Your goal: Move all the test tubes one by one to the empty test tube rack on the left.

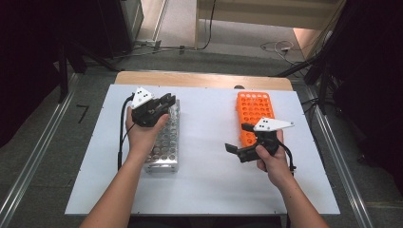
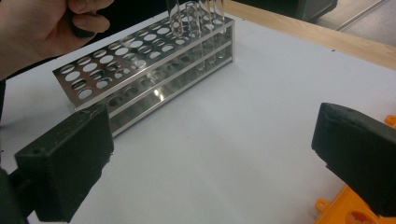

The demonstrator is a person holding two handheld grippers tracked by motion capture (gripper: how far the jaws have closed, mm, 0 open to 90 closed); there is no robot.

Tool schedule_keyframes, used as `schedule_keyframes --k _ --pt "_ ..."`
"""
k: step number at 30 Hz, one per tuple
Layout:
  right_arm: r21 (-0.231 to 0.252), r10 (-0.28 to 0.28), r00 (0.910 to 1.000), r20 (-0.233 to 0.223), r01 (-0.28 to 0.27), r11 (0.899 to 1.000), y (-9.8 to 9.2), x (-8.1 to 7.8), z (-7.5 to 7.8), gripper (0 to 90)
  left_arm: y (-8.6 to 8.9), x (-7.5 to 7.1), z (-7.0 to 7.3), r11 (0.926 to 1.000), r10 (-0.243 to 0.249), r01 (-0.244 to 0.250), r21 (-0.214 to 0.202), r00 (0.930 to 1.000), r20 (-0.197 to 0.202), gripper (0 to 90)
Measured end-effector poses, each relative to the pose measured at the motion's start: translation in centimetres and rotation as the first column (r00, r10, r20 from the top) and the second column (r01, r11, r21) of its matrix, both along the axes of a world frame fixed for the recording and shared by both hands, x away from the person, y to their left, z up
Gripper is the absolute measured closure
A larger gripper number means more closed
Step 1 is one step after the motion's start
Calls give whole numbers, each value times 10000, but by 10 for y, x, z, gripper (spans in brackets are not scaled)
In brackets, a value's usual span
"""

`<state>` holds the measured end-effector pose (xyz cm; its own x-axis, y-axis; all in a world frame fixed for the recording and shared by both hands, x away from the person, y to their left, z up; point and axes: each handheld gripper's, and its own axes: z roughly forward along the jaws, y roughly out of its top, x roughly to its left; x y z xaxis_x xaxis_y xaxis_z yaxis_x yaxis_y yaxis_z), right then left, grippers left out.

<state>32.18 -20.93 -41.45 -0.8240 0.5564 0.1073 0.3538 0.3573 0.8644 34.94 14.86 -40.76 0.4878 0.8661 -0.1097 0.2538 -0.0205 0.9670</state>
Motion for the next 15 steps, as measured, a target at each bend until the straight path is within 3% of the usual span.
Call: schedule_keyframes --k 15 --pt "51 -58 10000 34 57 10000 -3 1 1 0 -5 3 -12 9986 221 -198 493 9987 -469 752"
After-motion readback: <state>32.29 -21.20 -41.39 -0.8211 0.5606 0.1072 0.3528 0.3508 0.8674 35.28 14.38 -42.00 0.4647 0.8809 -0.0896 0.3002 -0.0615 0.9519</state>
